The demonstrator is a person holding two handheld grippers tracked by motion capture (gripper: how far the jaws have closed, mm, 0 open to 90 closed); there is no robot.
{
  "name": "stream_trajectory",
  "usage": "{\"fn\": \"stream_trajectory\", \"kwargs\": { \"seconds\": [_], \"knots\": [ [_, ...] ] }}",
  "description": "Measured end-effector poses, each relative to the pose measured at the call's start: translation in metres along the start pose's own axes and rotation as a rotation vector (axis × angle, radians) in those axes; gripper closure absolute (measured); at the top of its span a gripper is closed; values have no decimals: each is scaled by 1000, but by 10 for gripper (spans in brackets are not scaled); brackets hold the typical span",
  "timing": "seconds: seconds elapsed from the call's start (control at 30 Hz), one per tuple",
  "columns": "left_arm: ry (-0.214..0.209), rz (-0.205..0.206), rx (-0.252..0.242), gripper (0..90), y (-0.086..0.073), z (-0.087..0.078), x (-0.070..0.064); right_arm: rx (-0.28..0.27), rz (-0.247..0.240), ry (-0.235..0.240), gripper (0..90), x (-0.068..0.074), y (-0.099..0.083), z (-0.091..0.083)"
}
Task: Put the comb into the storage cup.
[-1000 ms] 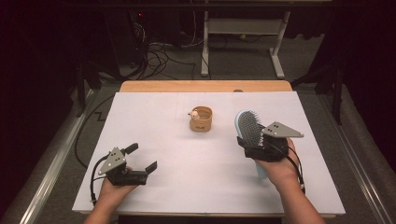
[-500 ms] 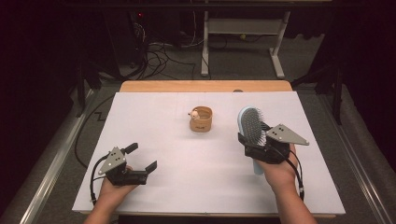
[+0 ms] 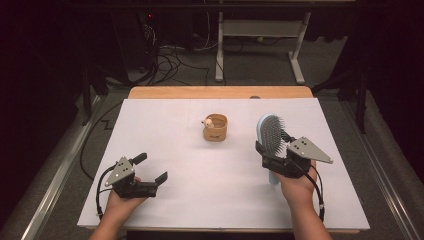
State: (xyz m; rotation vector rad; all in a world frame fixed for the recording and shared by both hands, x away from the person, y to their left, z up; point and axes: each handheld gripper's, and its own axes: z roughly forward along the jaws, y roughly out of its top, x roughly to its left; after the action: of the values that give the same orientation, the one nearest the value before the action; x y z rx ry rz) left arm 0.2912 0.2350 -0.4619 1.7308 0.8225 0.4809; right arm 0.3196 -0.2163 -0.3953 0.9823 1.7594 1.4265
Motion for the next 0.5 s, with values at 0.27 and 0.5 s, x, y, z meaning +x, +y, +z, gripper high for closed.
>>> {"fn": "stream_trajectory", "kwargs": {
  "seconds": [0.27,0.5],
  "knots": [
    [4,3,-3,0,2,0,-2,-18,-10,-6,206,2,-10,-8],
    [3,8,4,0,1,2,-3,-42,-2,-12,206,1,-6,-15]
  ]
}}
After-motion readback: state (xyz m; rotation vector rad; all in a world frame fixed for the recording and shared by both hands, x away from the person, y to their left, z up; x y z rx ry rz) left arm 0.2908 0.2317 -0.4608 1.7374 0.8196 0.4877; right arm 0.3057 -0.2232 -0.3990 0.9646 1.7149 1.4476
